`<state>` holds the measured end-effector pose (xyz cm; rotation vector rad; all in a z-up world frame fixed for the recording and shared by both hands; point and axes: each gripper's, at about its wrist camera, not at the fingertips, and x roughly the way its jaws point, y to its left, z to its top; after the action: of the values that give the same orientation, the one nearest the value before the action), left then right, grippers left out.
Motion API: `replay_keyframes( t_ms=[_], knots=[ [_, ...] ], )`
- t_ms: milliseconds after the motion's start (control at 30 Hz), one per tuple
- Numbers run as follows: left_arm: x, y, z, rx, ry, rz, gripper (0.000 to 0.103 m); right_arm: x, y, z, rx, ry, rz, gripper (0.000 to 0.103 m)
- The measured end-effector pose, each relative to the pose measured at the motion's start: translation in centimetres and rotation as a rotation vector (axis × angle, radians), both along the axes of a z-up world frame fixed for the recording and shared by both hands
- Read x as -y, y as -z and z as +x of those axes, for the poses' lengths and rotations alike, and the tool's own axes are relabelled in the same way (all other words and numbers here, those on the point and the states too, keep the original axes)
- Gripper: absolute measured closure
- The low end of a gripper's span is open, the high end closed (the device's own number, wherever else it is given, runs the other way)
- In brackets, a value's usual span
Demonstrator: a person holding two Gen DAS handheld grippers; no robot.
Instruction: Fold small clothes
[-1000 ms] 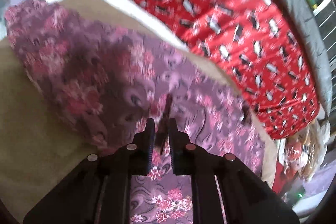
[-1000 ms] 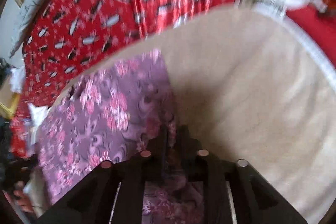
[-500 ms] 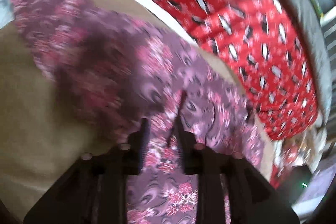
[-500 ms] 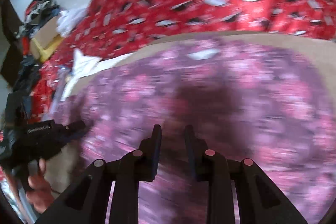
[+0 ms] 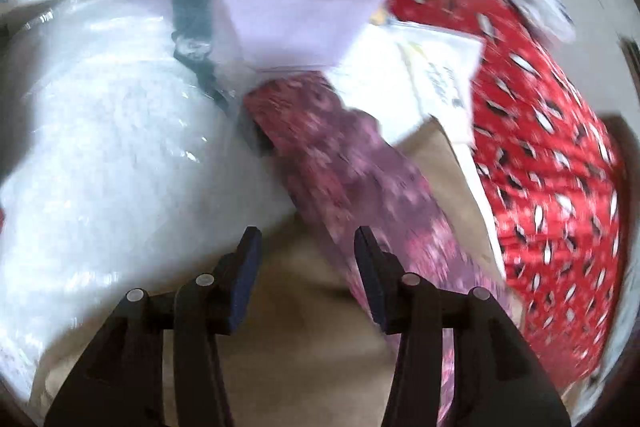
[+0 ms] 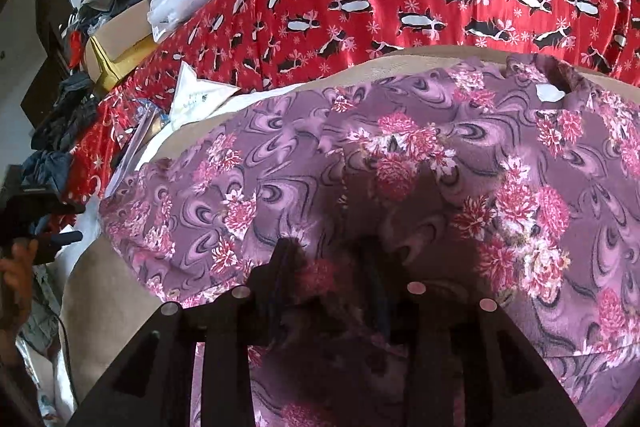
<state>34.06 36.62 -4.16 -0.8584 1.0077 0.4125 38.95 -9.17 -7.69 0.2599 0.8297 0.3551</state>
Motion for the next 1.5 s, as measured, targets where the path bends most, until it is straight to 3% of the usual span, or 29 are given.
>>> replay_keyframes(
  t_ms=[100,200,233,267,300,333,533,733,1000,1133,1200,1267,1300,1367,1500],
  knots=[
    [-1.2,2.9,1.5,0.0,0.014,-0.113,0.057,-0.3,-0.2,0.0,0.011,0.002,-0.019,0.064],
    [-1.3,4.5,2.5,0.02,0.017,-0.157,0.059,-0.1,-0.1,0.0,0.012,0.0,-0.01,0.064],
    [-1.1,4.4,2.6,0.034,0.021,-0.143,0.066,-0.1,-0.1,-0.1,0.012,-0.001,-0.005,0.063],
    [-0.8,4.2,2.7,0.047,0.029,-0.122,0.09,-0.1,-0.1,-0.1,0.013,-0.002,-0.001,0.063],
    [-0.8,3.8,2.8,0.055,0.042,-0.113,0.099,0.0,0.0,0.0,0.013,-0.002,0.001,0.063],
    [-0.5,3.4,2.9,0.06,0.054,-0.098,0.1,0.0,0.0,-0.1,0.013,-0.003,0.004,0.063],
    [2.3,-1.0,2.6,0.123,0.092,-0.003,0.101,0.1,-0.3,0.0,0.002,-0.011,0.007,0.061],
    [8.5,-6.7,2.5,0.193,0.212,0.105,0.101,0.2,-2.0,-1.0,0.008,-0.032,-0.113,0.06],
    [19.4,-11.1,2.9,0.26,0.398,0.171,0.101,8.0,-3.3,-3.8,0.079,0.097,-0.288,0.057],
    [24.9,-11.4,3.0,0.26,0.485,0.17,0.101,13.3,-2.4,-5.1,0.072,0.205,-0.339,0.056],
    [27.8,-11.2,3.1,0.254,0.53,0.166,0.101,16.1,-1.2,-5.7,0.045,0.259,-0.345,0.047],
    [30.6,-10.7,3.2,0.243,0.572,0.163,0.101,18.0,0.4,-6.1,-0.001,0.278,-0.309,0.043],
    [32.1,-10.4,3.2,0.235,0.59,0.157,0.101,18.8,0.9,-6.7,0.024,0.275,-0.254,0.042],
    [34.5,-9.3,3.1,0.212,0.628,0.149,0.101,19.5,1.0,-6.8,0.036,0.275,-0.208,0.041],
    [40.1,-5.2,2.9,0.132,0.705,0.16,0.1,18.7,1.2,-6.6,0.046,0.257,-0.25,0.034]
  ],
)
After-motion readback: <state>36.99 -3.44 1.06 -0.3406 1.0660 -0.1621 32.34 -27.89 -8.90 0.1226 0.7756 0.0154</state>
